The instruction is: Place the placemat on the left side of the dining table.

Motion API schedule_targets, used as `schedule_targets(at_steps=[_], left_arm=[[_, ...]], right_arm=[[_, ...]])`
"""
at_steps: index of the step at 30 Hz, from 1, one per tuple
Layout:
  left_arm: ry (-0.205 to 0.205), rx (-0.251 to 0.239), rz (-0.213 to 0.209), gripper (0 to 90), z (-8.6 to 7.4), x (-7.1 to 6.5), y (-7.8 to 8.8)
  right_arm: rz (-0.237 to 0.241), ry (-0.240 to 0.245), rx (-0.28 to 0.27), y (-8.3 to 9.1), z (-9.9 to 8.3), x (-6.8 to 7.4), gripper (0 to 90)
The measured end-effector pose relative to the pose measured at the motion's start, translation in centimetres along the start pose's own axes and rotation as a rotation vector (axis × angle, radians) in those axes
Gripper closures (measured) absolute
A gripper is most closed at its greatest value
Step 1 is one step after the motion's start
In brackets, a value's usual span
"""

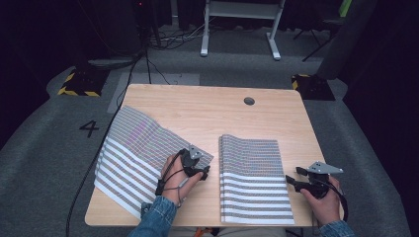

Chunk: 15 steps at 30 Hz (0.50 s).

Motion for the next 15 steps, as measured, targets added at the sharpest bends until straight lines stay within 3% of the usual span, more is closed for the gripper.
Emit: schedule_targets(at_steps=[3,6,7,11,12,13,15], left_arm=[[-0.003,-0.016,0.001,37.2,0.1,0.7,0.3],[-0.008,-0.025,-0.013,55.1,0.1,1.6,0.6],[0.009,-0.026,-0.028,57.4,0.1,1.7,0.6],[-0.041,-0.021,-0.014,66.6,0.1,1.9,0.7],[-0.047,-0.016,-0.006,72.9,0.0,2.1,0.8],[-0.039,-0.017,-0.007,80.1,0.0,2.2,0.9],[-0.028,-0.025,-0.010,83.9,0.0,2.4,1.0]], right_arm=[[0.000,0.000,0.000,0.0,0.0,0.0,37.9],[0.000,0.000,0.000,0.0,0.0,0.0,37.9],[0.000,0.000,0.000,0.0,0.0,0.0,37.9],[-0.001,-0.001,0.000,0.0,0.0,0.0,37.9],[0.000,0.000,0.000,0.0,0.0,0.0,37.9],[0.000,0.000,0.000,0.0,0.0,0.0,37.9],[0.000,0.000,0.000,0.0,0.0,0.0,37.9]])
Point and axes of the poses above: each handheld gripper's, and its own axes: y roughly backward along the jaws, z roughly out of its top, x roughly to its left, the point moved 9 cm from there along -y, roughly forward along the jaws, and after that the axes turned 7 degrees about y, right-handed, at the moved point
